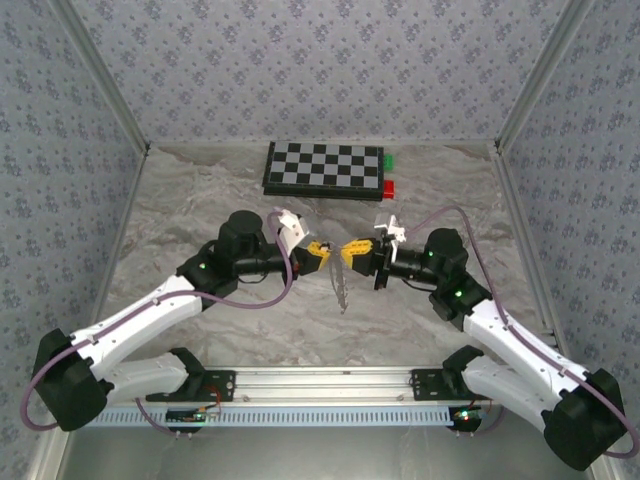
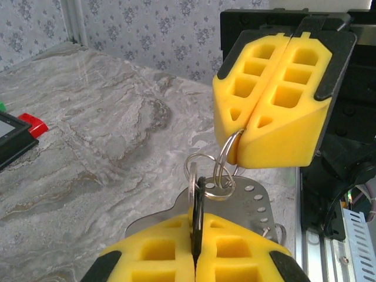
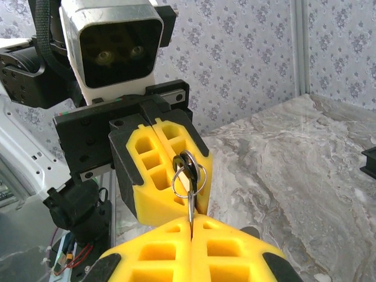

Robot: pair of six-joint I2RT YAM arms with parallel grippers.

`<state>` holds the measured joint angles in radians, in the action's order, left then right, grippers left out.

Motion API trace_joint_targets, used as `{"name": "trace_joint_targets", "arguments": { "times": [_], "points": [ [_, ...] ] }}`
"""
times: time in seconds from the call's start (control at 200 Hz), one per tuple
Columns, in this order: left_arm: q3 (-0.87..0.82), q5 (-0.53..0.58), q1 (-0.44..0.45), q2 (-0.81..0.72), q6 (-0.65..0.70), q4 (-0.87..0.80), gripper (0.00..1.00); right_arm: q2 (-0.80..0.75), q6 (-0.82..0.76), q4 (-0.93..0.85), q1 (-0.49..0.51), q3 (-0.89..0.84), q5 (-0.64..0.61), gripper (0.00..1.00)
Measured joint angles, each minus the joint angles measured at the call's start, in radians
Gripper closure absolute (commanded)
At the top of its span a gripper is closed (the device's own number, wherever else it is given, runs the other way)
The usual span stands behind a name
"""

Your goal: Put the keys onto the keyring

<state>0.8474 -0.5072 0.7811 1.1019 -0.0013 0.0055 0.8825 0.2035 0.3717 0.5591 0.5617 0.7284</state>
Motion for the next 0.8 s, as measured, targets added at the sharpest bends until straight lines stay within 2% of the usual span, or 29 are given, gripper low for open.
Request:
{"name": "trace_joint_targets", "arguments": {
  "times": [0.06, 0.09, 0.125, 0.37, 0.44, 0.525, 0.55, 0.8],
  "points": [
    [0.017, 0.000, 0.000, 0.014, 0.002, -0.013, 1.00, -0.003, -0.009, -0.009, 0.000, 0.000, -0.010, 0.79],
    [0.026, 0.003, 0.000, 0.021, 0.002, -0.018, 1.00, -0.004, -0.010, -0.013, 0.000, 0.000, -0.014, 0.64],
    [0.034, 0.011, 0.000, 0.027, 0.003, -0.019, 1.00, -0.007, -0.012, -0.020, 0.000, -0.002, -0.020, 0.56],
    [0.088, 0.058, -0.005, 0.074, 0.008, -0.049, 1.00, -0.082, -0.016, -0.055, -0.002, -0.062, -0.118, 0.32],
    [0.114, 0.068, -0.005, 0.108, 0.010, -0.062, 1.00, -0.128, -0.014, -0.063, -0.003, -0.083, -0.163, 0.23],
    [0.145, 0.074, -0.005, 0.154, 0.013, -0.074, 1.00, -0.200, -0.002, -0.080, -0.005, -0.113, -0.222, 0.03],
    [0.157, 0.075, -0.005, 0.170, 0.013, -0.079, 1.00, -0.221, -0.008, -0.088, -0.005, -0.121, -0.243, 0.00],
    [0.317, 0.082, -0.002, 0.361, 0.020, -0.140, 1.00, -0.425, -0.006, -0.215, -0.005, -0.192, -0.485, 0.00]
  ]
}}
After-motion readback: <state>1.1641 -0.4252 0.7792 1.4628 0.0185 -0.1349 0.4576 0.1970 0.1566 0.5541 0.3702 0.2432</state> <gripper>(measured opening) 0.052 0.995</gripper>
